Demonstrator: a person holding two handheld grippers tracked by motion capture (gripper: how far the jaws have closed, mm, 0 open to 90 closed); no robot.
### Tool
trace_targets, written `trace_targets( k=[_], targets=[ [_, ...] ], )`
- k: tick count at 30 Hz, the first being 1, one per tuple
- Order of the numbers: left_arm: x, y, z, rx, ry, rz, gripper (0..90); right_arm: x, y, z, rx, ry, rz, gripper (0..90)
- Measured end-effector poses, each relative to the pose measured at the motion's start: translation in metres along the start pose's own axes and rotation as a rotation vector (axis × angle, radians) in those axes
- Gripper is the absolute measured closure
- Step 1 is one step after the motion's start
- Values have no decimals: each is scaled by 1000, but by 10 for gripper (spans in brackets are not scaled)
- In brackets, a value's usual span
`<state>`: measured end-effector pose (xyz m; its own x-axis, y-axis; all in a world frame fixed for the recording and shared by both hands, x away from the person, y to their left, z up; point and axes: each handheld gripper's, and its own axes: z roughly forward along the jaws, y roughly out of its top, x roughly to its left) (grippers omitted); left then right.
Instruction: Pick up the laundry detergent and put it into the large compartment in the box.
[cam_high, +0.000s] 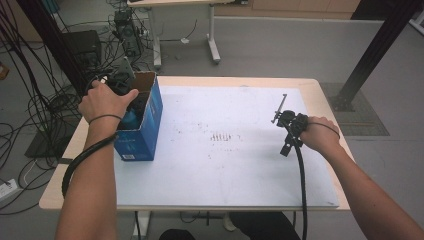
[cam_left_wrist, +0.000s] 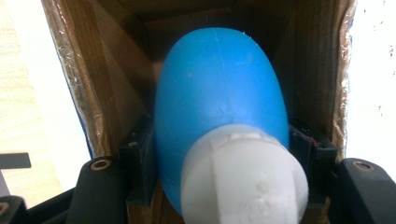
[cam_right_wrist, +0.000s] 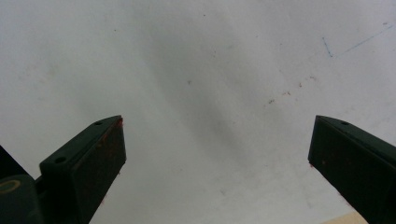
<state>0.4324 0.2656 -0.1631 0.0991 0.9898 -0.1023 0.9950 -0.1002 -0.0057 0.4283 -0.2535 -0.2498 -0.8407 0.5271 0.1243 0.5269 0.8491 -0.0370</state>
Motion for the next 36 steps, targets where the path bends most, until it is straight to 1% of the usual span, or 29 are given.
trace_targets(
  k=[1,6,9,11,14,21,22,26,32,36],
  targets=[
    [0,-1,0,-4,0,5,374,0,0,0,-1,2,1,40],
    [1,-3,0,-11,-1,-1,371,-1,1,1,3,2,1,41],
    [2,-3,0,-8,-5,-2,370,-1,1,1,0,3,-3,39],
    [1,-3,1,-8,2,-8,345,-1,2,1,2,3,-4,40],
    [2,-3,2,-5,-1,-9,325,-1,2,1,1,6,0,40],
    [2,0,2,3,-5,-2,313,-1,2,2,-1,8,-4,40],
    [2,0,2,2,-7,-2,298,-1,2,2,0,8,-2,41],
    [-1,1,0,9,-1,3,293,-2,1,2,-2,8,-5,40],
    [-5,0,-9,-1,4,13,294,-1,2,2,0,6,-6,40],
    [-9,-2,-17,-11,21,21,294,-1,3,2,-1,7,-6,40]
  ],
)
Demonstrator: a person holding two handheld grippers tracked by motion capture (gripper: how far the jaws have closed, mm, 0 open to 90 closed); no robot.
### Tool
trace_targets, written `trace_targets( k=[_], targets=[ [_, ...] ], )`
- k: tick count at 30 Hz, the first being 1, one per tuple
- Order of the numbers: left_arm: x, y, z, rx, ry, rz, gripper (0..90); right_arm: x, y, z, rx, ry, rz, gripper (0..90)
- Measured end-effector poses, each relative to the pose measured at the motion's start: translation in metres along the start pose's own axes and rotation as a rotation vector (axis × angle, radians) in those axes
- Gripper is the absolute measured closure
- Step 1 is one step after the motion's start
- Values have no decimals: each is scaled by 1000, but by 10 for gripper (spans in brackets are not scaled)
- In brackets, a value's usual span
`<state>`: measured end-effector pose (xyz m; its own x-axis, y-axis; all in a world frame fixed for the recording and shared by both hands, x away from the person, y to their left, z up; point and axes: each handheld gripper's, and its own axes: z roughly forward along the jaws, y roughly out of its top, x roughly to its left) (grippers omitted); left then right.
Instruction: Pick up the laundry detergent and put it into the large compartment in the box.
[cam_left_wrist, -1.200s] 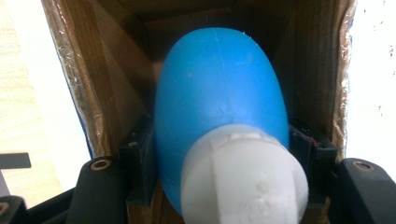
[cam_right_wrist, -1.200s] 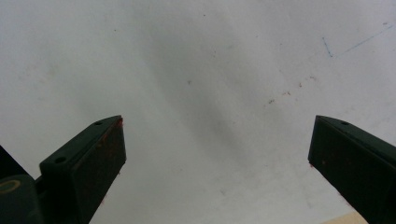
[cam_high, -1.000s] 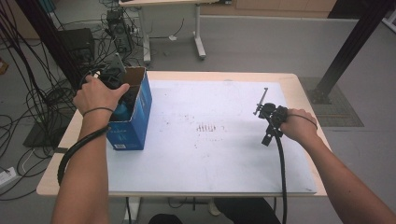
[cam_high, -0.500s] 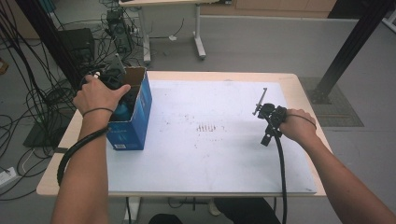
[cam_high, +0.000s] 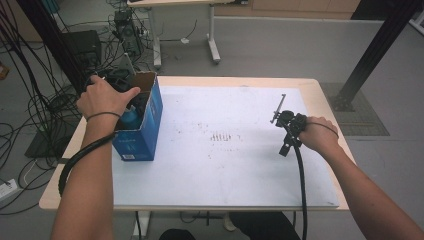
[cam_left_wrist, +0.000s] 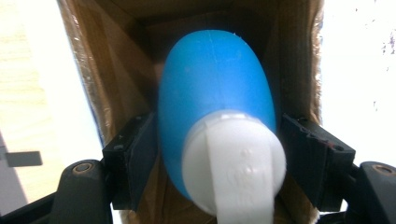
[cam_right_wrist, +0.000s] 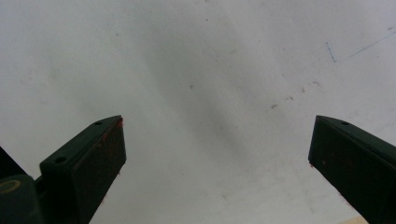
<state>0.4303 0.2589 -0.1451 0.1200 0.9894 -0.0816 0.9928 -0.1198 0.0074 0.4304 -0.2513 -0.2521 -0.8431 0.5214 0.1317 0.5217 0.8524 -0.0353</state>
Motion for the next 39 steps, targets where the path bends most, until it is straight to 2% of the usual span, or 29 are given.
trace_targets(
  k=[14,20,22,25,31,33,36,38,39],
  targets=[
    [-10,-4,-42,-14,8,38,256,5,0,-2,-12,-5,-10,40],
    [-19,-10,-60,-19,9,66,194,7,0,-4,-14,-12,-15,39],
    [-20,-10,-62,-10,-4,74,172,7,0,-3,-16,-11,-15,41],
    [-25,-11,-66,-1,-13,99,140,9,0,-4,-17,-11,-17,40],
    [-39,-17,-72,-15,-26,144,118,11,0,-6,-15,-17,-19,41],
    [-45,-18,-73,-18,-35,162,85,12,1,-6,-13,-21,-22,40],
    [-57,-21,-76,-31,-48,202,75,12,1,-8,-11,-25,-21,40],
    [-71,-21,-77,-21,-42,255,75,12,1,-8,-11,-27,-24,40],
    [-71,-21,-77,-21,-42,255,75,12,1,-8,-11,-27,-24,40]
  ],
)
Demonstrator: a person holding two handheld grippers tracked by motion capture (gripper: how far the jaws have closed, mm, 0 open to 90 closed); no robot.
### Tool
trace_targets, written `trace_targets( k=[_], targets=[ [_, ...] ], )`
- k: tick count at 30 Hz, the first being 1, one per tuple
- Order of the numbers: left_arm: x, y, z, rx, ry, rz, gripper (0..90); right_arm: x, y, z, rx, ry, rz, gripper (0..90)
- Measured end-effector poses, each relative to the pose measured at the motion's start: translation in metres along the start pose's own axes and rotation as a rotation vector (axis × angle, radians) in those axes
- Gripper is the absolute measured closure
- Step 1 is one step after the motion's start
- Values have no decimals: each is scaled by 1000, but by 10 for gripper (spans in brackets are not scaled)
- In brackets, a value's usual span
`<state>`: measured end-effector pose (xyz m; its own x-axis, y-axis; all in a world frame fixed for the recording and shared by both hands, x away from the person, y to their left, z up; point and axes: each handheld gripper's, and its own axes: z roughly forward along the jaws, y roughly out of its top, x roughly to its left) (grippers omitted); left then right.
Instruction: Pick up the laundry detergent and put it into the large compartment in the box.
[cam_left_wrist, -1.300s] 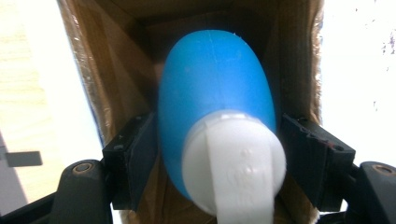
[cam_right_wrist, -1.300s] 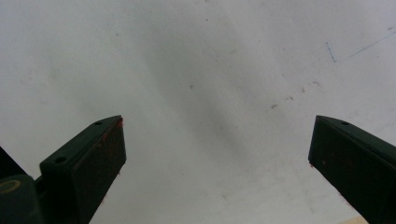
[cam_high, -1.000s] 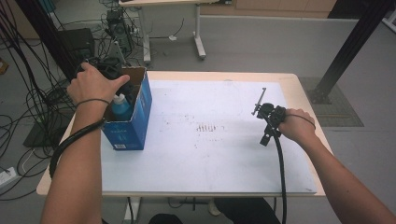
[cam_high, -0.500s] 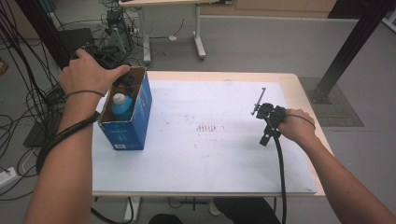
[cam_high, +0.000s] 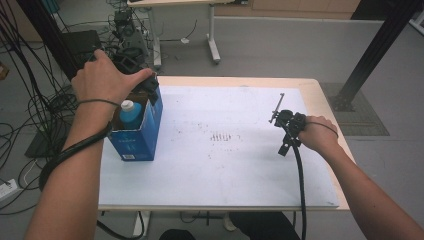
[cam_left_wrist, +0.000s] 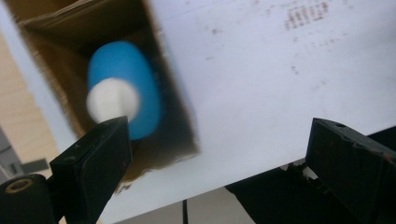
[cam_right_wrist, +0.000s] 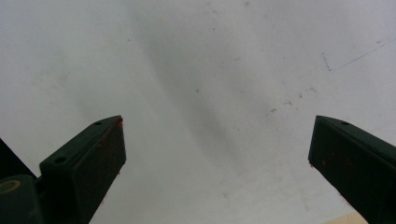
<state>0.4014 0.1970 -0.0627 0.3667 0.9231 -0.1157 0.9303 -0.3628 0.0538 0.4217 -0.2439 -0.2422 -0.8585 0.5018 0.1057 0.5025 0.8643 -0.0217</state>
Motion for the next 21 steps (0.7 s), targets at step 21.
trace_targets(
  k=[21],
  targets=[
    [-106,16,13,37,-21,287,71,1,5,-10,-10,-4,-8,40]
  ],
)
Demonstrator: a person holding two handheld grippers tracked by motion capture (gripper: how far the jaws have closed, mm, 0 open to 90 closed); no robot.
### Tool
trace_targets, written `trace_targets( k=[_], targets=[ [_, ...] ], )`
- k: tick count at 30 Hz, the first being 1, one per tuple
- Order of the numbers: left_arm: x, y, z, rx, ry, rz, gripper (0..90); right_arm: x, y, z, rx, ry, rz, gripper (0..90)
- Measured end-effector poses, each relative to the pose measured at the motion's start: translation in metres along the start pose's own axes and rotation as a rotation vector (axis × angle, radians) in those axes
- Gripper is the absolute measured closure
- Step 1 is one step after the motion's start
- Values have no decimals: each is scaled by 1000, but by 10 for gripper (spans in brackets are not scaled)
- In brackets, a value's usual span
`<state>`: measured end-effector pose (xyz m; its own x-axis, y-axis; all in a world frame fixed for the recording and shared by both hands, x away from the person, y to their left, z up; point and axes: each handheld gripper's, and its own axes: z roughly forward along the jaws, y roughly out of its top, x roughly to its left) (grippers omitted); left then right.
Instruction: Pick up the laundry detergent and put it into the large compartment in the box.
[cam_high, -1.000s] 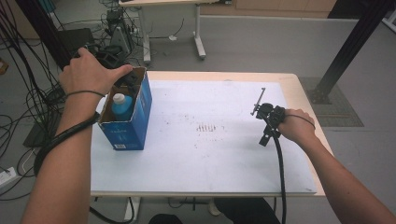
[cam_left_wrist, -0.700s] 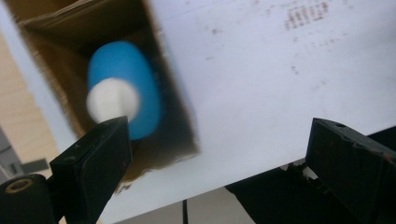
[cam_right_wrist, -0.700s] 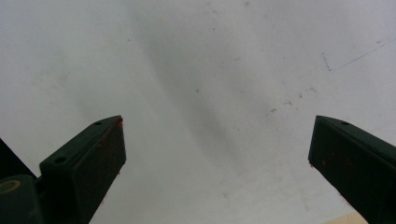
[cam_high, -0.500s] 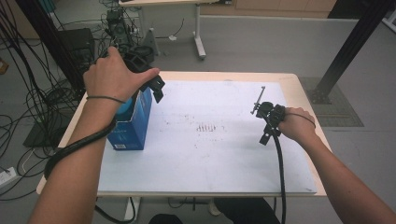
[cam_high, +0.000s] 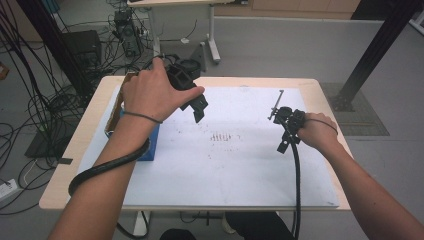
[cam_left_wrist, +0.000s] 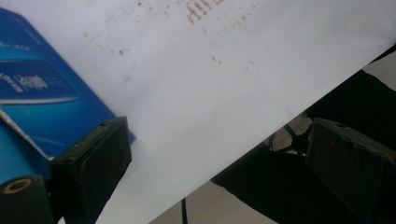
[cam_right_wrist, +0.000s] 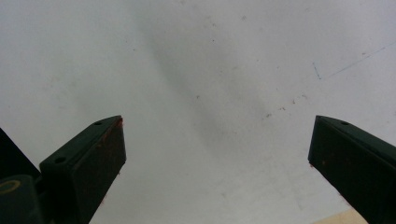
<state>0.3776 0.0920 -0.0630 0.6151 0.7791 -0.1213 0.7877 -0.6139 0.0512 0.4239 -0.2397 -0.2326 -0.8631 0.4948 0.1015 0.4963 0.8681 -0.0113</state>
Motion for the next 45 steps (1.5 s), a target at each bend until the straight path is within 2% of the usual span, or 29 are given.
trace_targets(
  k=[6,11,45],
  targets=[
    [-14,8,5,12,-7,39,71,2,0,-1,-12,0,2,40],
    [-19,10,10,21,-15,55,71,3,1,-1,-10,-1,3,40],
    [-15,13,17,25,-31,60,74,4,0,-1,-20,3,0,40]
  ],
)
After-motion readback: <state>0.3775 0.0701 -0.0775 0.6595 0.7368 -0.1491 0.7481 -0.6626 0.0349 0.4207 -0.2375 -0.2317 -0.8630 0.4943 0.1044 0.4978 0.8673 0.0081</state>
